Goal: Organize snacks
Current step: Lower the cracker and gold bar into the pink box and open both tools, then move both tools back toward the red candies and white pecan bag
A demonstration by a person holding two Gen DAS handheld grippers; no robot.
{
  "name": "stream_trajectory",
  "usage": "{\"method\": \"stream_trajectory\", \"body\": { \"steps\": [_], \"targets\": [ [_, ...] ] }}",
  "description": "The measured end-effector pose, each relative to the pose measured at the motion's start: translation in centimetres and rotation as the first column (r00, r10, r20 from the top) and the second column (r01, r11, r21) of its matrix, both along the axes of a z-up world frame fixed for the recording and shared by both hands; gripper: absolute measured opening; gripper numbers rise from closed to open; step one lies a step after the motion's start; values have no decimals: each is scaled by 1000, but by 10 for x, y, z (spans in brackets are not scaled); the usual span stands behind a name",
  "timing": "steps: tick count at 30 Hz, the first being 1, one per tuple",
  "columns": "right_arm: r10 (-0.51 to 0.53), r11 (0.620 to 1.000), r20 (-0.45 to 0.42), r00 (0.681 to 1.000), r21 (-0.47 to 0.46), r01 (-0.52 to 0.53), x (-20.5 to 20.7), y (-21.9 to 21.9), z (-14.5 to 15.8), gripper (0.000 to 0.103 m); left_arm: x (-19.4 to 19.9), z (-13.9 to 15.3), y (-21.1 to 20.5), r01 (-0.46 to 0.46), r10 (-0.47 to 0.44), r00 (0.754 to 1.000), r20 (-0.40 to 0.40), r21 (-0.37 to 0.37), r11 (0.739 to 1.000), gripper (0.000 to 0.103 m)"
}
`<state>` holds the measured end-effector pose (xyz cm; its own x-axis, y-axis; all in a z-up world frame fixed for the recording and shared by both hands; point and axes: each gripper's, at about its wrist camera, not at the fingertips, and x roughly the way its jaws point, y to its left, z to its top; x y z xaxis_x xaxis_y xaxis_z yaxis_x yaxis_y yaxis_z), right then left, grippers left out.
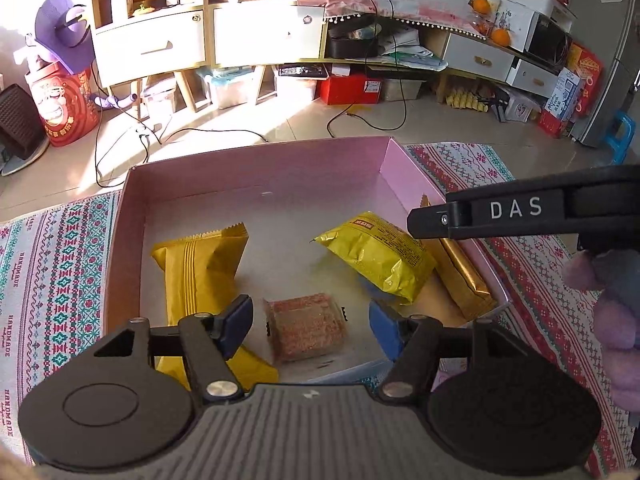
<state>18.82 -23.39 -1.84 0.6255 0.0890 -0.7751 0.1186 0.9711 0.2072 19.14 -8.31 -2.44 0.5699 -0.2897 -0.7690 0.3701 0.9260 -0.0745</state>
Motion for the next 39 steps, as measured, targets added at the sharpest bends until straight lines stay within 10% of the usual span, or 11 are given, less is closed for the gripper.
{"method": "stream_trajectory", "body": {
  "steps": [39],
  "targets": [
    [173,984,35,984,-48,-171,-111,46,37,90,-103,34,79,-10,10,1000,8,8,1000,103]
  ]
}}
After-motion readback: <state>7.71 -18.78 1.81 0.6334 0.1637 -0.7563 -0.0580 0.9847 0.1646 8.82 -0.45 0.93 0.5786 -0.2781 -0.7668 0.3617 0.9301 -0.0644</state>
